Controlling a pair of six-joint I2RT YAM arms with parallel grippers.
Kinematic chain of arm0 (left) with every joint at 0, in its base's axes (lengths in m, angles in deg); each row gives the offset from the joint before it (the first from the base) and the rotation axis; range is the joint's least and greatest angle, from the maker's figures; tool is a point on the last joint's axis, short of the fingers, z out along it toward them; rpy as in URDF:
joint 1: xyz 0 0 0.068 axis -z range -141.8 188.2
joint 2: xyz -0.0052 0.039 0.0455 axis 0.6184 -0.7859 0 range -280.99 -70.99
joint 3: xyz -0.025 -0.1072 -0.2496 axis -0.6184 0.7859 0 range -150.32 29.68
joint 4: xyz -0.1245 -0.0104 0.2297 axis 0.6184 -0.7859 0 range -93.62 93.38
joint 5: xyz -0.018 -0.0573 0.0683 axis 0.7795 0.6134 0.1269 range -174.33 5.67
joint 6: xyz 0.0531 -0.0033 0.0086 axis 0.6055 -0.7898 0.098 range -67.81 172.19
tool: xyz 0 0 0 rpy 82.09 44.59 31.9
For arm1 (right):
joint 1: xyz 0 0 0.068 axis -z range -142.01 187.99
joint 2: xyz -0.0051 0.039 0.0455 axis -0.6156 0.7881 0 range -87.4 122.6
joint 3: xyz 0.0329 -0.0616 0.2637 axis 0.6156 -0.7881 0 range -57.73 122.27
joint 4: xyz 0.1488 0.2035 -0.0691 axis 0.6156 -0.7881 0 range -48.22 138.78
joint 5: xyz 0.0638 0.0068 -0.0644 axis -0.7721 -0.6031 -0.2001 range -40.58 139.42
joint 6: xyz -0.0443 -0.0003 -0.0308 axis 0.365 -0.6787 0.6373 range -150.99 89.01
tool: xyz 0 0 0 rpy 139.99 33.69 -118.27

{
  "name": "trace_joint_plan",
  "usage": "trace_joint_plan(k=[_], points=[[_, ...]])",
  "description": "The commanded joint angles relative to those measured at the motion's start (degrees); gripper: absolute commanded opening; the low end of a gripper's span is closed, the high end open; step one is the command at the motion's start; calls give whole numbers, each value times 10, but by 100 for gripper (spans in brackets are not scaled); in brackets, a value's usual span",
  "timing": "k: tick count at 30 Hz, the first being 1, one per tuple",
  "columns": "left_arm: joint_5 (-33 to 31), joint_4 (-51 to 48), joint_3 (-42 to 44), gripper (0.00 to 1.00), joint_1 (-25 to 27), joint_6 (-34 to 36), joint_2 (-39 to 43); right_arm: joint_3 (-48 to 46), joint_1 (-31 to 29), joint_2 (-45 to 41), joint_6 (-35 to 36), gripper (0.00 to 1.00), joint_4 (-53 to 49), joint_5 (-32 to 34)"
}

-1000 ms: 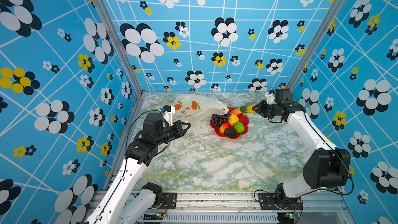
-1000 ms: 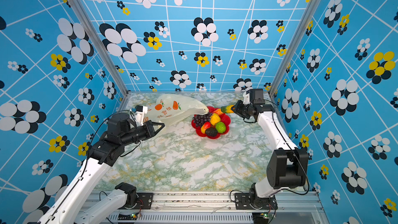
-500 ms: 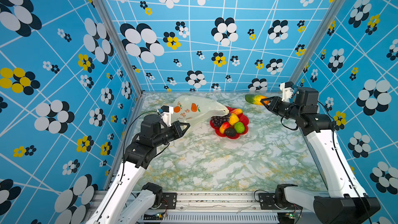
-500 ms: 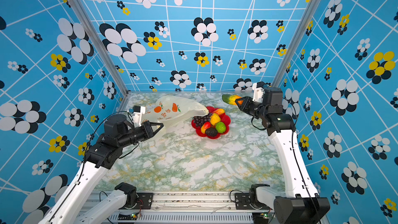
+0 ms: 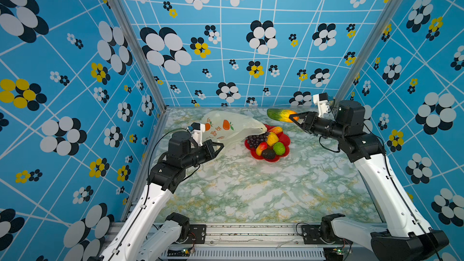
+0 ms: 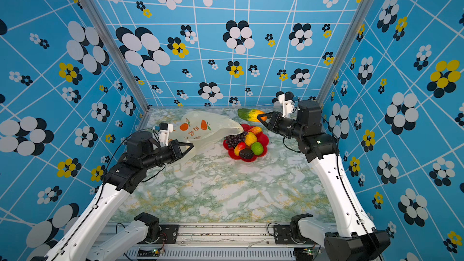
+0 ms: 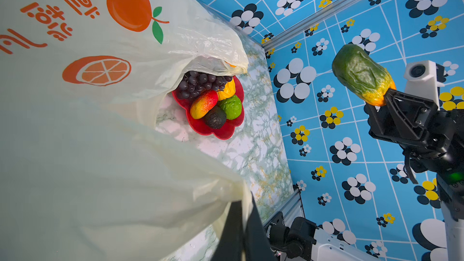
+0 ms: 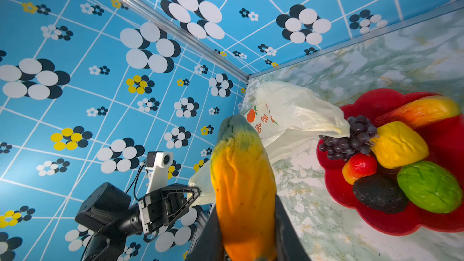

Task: Place the fruits into the plastic bag
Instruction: 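Lift the long fruit with the right gripper and carry it toward the bag, then push the long fruit into the bag mouth held by the left gripper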

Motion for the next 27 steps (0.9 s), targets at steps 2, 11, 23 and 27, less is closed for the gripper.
trace_joint_plan(k=[2,11,23,27], points=[[6,31,4,0,12,-7,-9,-16,-58,43,-6,6,26,11],[6,21,-12,0,22,1,-8,-31,-110,110,-6,4,39,41],[4,36,-19,0,38,6,-6,-29,-141,201,-9,1,65,45],[10,36,-24,0,44,12,-4,-20,-141,228,-10,0,71,44]])
